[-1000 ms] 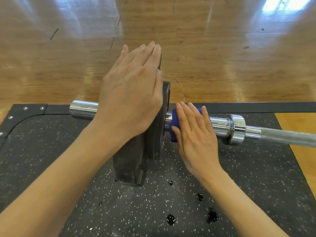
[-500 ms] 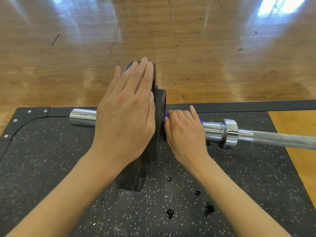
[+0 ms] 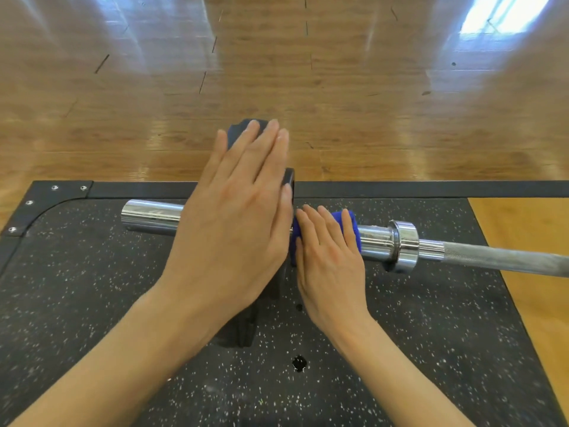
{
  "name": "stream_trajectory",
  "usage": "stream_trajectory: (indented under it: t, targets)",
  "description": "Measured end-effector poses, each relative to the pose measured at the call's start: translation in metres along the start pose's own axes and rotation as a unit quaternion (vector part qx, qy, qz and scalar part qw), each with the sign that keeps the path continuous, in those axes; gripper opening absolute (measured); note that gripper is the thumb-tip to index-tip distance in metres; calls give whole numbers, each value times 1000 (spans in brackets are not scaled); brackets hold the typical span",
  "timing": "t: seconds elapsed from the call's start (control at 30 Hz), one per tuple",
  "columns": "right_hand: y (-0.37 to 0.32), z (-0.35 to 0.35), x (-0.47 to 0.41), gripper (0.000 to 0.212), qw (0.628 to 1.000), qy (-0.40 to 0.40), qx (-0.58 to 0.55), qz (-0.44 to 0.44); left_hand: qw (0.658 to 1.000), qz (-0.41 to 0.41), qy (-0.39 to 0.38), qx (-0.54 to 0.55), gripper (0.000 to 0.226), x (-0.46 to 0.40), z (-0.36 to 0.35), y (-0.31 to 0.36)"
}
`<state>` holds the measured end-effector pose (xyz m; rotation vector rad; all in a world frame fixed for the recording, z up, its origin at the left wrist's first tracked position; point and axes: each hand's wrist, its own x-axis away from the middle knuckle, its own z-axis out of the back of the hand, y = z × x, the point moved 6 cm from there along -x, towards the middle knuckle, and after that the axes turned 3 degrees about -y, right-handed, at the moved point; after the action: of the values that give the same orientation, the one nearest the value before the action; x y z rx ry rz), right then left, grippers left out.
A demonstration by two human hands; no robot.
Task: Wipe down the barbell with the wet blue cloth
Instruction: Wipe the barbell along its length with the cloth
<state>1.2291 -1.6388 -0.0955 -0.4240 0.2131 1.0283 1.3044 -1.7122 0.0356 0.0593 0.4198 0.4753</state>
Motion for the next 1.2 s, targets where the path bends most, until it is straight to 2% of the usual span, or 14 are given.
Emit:
stream_trajectory:
  t: [0.17,0.4,0.6,0.67,0.73,0.83,0.87,0.93,0.97,1.03,1.1,1.17,1.2]
  targets:
    - [-3,2,15,48,1000,-10,-5,2,994,-70,-35,-77,58,-18,-9,10]
    - [-9,7,33,44,1000,9,-18,3,989,-50,-42,-130,58,9,-7,7]
    - [-10,14,54,47,997,19,-68,29,993,-29,-26,-112,61,48,1,17]
    - [-11,19,45,36,998,11,-66,11,994,-21,-20,-105,61,61,5,21]
    - [-16,22,19,13,997,-17,-53,-48,995,-12,-15,-98,62,72,7,22]
    - [-22,16,8,31,991,-123,-8,-53,995,-5,-14,-95,61,84,9,23]
    - [-21,15,17,34,993,-115,-9,-31,996,-4,-14,-93,62,87,10,23]
    - [-10,23,37,30,994,-107,-15,-18,996,-2,-11,-83,62,94,12,24]
    - [-8,26,37,31,991,-129,9,-25,997,0,-11,-80,63,98,13,24]
    - [-14,24,21,33,975,-215,39,-40,997,-4,-15,-77,63,103,14,26]
    - [-26,20,12,29,956,-291,25,-19,997,-6,-27,-69,65,110,14,28]
    - [-24,23,13,26,953,-302,28,26,999,-3,-32,-44,67,119,17,28]
    - [-17,23,15,24,955,-295,37,21,999,-2,-32,-27,68,122,20,30]
